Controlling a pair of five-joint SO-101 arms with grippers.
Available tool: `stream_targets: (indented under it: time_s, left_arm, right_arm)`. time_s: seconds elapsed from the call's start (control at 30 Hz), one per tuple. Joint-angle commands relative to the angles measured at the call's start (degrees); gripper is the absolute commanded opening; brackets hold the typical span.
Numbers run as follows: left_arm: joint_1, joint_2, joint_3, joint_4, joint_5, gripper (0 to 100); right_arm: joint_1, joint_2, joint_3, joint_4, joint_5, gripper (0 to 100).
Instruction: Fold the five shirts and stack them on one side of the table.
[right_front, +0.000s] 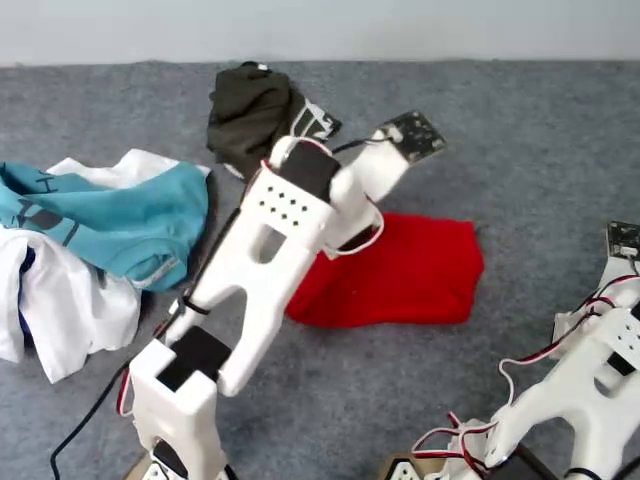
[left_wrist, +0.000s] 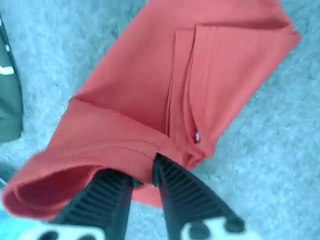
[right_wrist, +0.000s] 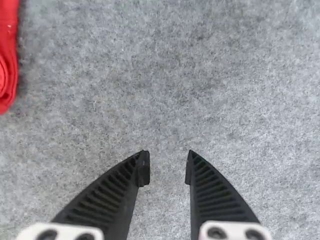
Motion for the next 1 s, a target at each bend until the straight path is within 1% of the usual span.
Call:
stream_targets:
  time_s: [0.0,0.17,0.33,0.43,0.57,0.63,0.73,0.83,0.97]
  left_arm:
    - [0.97,1.93,-4.26,1.14,0.97,1]
    - [1.05,12.48,-14.55,1.23,5.19,1]
    - [5.98,18.64,-20.70,1.23,5.45,1]
    - [7.82,19.43,-21.93,1.23,5.45,1]
    - [8.26,19.87,-22.37,1.23,5.54,1]
    - [8.70,19.69,-23.34,1.14,7.38,1]
    - [8.88,20.75,-26.33,1.05,9.14,1]
    - [8.97,23.30,-30.02,0.97,9.32,1]
    - [11.87,27.78,-36.79,0.97,10.11,1]
  right_arm:
    - [0.84,-2.15,-0.79,3.74,0.62,12.5]
    - [0.84,-8.31,-1.58,9.63,1.23,12.5]
    - [0.75,-18.51,-1.58,13.32,3.87,12.5]
    - [0.75,-18.86,-1.32,14.20,3.78,12.5]
    - [0.75,-18.86,-1.23,14.46,3.52,12.5]
    - [0.75,-18.95,-1.23,14.46,3.52,12.5]
    - [0.75,-19.03,-1.23,14.55,3.52,12.5]
    - [0.75,-19.38,-1.23,15.34,3.52,12.5]
    - [0.75,-19.56,-1.32,16.31,3.52,12.5]
